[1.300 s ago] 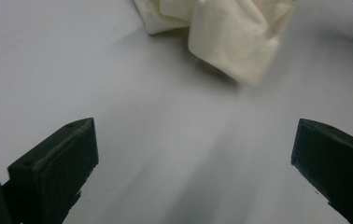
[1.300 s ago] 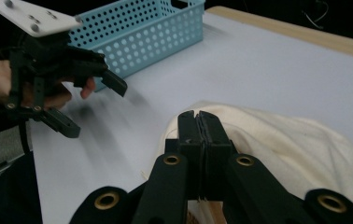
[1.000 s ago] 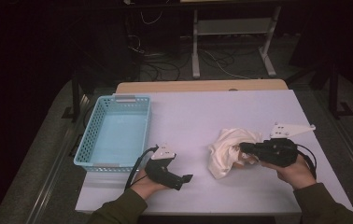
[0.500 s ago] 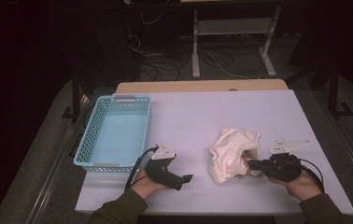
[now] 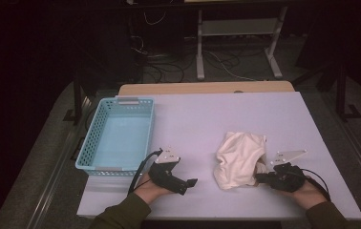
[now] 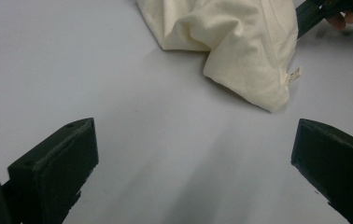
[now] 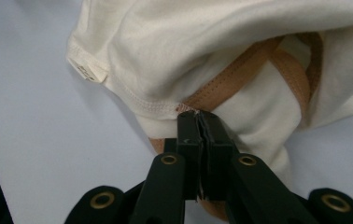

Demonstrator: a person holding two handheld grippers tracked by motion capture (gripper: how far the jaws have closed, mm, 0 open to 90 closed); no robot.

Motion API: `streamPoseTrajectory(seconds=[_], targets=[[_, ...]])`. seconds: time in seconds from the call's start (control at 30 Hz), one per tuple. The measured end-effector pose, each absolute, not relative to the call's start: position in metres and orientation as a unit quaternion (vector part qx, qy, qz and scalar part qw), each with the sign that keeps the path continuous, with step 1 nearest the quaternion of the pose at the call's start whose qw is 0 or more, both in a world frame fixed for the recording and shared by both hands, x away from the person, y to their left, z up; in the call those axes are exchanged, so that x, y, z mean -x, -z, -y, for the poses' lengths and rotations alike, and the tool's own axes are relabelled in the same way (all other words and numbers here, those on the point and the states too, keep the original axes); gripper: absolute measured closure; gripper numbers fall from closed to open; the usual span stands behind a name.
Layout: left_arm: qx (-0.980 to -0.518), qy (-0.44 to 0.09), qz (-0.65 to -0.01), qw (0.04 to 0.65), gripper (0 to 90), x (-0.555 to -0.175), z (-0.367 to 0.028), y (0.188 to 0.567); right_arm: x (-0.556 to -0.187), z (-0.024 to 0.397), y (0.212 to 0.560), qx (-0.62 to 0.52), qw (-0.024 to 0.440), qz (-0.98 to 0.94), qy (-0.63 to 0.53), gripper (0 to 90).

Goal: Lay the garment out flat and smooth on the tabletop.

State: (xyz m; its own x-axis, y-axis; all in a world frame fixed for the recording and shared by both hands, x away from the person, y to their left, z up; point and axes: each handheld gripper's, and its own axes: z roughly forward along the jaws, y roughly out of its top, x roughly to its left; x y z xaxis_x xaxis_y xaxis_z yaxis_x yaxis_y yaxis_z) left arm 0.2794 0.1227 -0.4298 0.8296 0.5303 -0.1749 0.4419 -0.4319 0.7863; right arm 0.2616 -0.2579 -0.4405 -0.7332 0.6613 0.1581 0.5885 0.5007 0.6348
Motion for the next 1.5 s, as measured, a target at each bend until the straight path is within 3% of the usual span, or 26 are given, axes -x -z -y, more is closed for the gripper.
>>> streamPoseTrajectory(seconds=[0.03, 0.07, 0.33, 0.5, 0.6, 0.8, 1.1, 1.5], targets=[[-0.845, -0.049, -0.288, 0.449, 0.0, -0.279, -0.123, 0.43, -0.262, 0.258, 0.441, -0.361, 0.053, -0.865, -0.345, 84.5], [-0.845, -0.05, -0.287, 0.449, 0.0, -0.279, -0.123, 0.43, -0.262, 0.261, 0.437, -0.364, 0.046, -0.865, -0.343, 75.7], [-0.844, -0.048, -0.289, 0.45, 0.0, -0.28, -0.122, 0.43, -0.261, 0.267, 0.428, -0.366, 0.03, -0.856, -0.363, 69.2], [-0.844, -0.047, -0.289, 0.449, 0.0, -0.28, -0.123, 0.431, -0.264, 0.263, 0.434, -0.364, 0.011, -0.857, -0.364, 59.3], [-0.845, -0.047, -0.288, 0.449, 0.0, -0.28, -0.122, 0.431, -0.265, 0.26, 0.434, -0.363, 0.012, -0.858, -0.363, 59.0], [-0.844, -0.047, -0.289, 0.449, 0.0, -0.28, -0.122, 0.431, -0.265, 0.258, 0.43, -0.357, 0.014, -0.854, -0.377, 63.4], [-0.844, -0.047, -0.29, 0.449, 0.0, -0.28, -0.122, 0.431, -0.267, 0.253, 0.427, -0.343, 0.019, -0.858, -0.382, 84.9], [-0.844, -0.048, -0.289, 0.449, 0.0, -0.28, -0.122, 0.431, -0.268, 0.252, 0.416, -0.338, 0.036, -0.845, -0.413, 86.7]])
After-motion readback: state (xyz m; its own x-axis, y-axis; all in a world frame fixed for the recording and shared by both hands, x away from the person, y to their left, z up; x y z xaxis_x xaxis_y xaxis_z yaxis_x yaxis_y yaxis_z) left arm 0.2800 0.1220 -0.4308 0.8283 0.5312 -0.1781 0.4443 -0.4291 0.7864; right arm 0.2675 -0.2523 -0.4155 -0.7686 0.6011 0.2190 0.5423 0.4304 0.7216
